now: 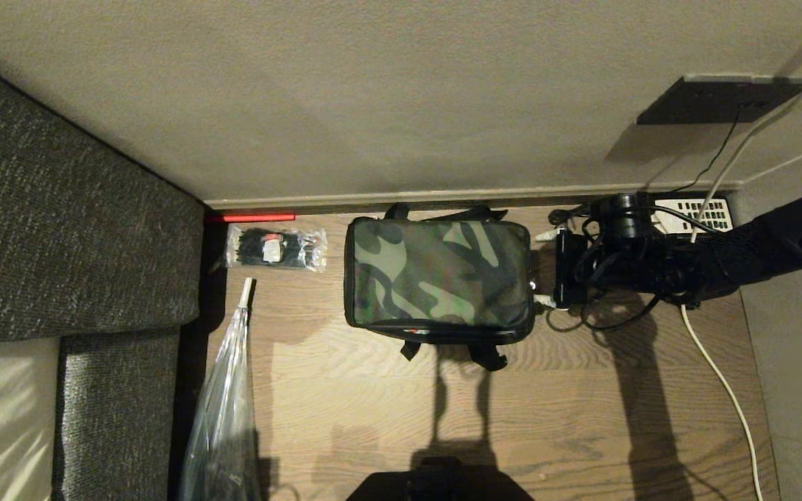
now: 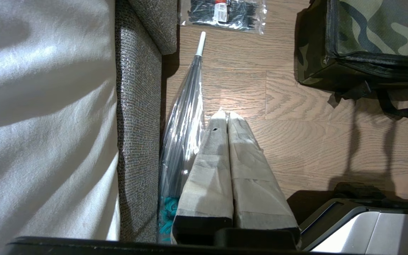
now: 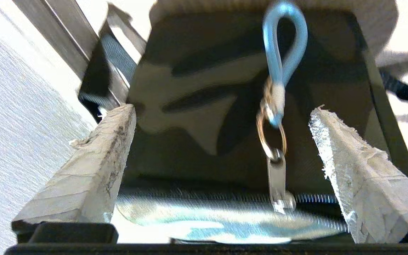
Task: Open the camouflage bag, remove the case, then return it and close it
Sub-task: Open the top of the storage box
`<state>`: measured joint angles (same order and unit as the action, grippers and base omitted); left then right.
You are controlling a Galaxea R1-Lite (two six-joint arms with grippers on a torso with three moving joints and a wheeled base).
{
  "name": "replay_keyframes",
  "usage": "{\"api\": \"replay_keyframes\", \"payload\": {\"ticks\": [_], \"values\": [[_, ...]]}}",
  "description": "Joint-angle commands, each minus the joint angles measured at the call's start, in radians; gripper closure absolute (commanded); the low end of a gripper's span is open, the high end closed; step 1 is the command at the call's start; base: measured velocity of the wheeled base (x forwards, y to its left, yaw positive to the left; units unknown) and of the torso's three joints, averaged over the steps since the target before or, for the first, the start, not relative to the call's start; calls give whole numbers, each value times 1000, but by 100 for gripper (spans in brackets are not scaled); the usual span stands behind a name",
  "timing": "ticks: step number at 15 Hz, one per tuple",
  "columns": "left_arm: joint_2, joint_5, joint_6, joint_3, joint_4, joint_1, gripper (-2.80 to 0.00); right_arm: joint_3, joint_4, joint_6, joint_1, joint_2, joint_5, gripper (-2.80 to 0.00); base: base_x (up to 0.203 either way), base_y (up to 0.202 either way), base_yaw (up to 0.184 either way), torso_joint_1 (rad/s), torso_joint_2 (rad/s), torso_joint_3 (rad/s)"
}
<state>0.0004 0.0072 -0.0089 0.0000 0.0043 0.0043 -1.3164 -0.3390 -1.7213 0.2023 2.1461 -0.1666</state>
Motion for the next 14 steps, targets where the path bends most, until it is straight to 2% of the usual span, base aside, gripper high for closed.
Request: {"api": "replay_keyframes", "payload": {"ticks": [1,14], "values": [[-2,0,0,3,0,0,0,17,-3,-9,10,-14,-2,-280,0,0,0,0,0,0],[-2,0,0,3,0,0,0,2,-31,12,16,34,-33,-280,0,0,0,0,0,0]]}}
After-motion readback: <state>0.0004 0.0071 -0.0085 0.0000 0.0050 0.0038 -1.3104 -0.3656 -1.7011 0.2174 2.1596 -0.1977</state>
